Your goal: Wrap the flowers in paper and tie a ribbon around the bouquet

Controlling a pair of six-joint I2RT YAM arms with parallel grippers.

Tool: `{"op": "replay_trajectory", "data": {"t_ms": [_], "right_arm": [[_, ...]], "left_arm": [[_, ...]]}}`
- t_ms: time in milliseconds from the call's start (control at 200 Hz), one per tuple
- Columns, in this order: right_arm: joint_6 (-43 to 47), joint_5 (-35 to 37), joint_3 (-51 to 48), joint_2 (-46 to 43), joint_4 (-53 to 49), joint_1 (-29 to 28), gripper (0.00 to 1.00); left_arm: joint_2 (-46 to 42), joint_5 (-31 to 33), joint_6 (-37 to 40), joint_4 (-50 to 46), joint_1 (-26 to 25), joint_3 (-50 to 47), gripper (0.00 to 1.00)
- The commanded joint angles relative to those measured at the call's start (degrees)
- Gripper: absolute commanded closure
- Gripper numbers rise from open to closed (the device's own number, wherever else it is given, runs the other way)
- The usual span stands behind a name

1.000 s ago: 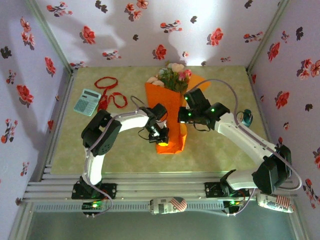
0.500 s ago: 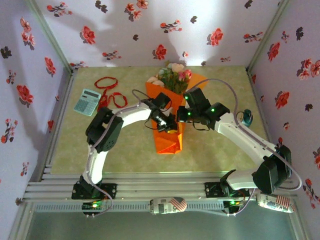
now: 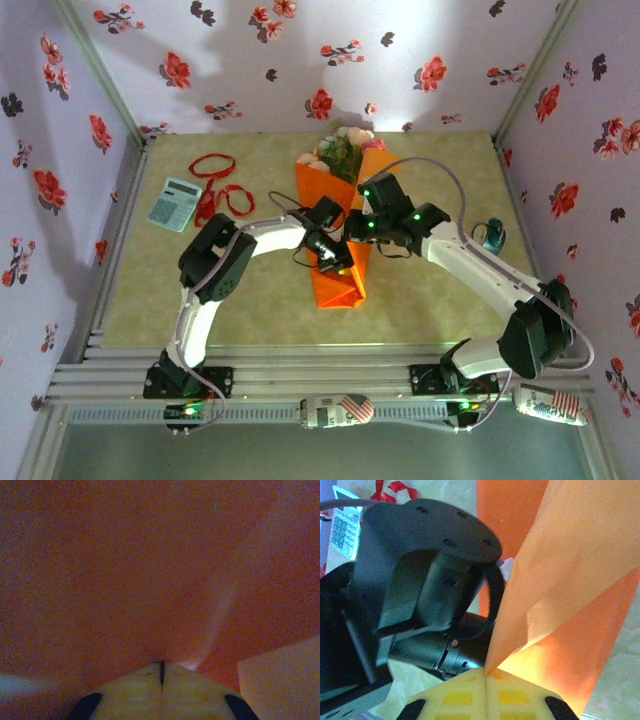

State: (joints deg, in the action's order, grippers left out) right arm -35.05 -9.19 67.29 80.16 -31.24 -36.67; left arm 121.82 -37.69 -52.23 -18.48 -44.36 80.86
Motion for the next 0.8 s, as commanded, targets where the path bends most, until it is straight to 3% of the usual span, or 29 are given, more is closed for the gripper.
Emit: {"op": "replay_trajectory", "data": {"t_ms": [0,50,130,235,415,795], "right_arm": [[-0.4,1.7,-0.3,-1.5,0.4,0.1,1.0],[-0.5,2.7,-1.1,-2.7,-0.3,0.6,1.0],[-0.7,4.0,-2.9,-4.8,-1.2,1.7,1.0],[-0.9,4.3,-5.4,-7.4,-1.8,3.6,1.0],[-0.4,2.7,-6.2,-8.6,-2.4,5.1,1.0],[-0.6,1.5,-7.7,-9.8,-2.2,5.2,1.0]], "left_arm": [[-8.2,6.7,-0.9,-0.8,1.7,-1.5,0.83],[-11.4,8.6,0.0,-3.6,2.6,-1.5,0.77],[-14.8,8.6,1.0,-7.0,4.1,-2.9,0.76],[-15.9,3.6,1.2,-9.7,5.0,-6.8,0.89],[-13.6,-6.6,1.9,-7.4,1.1,-9.3,0.98],[-2.7,-8.3,0.5,-5.3,-4.8,-4.3,1.0]]}}
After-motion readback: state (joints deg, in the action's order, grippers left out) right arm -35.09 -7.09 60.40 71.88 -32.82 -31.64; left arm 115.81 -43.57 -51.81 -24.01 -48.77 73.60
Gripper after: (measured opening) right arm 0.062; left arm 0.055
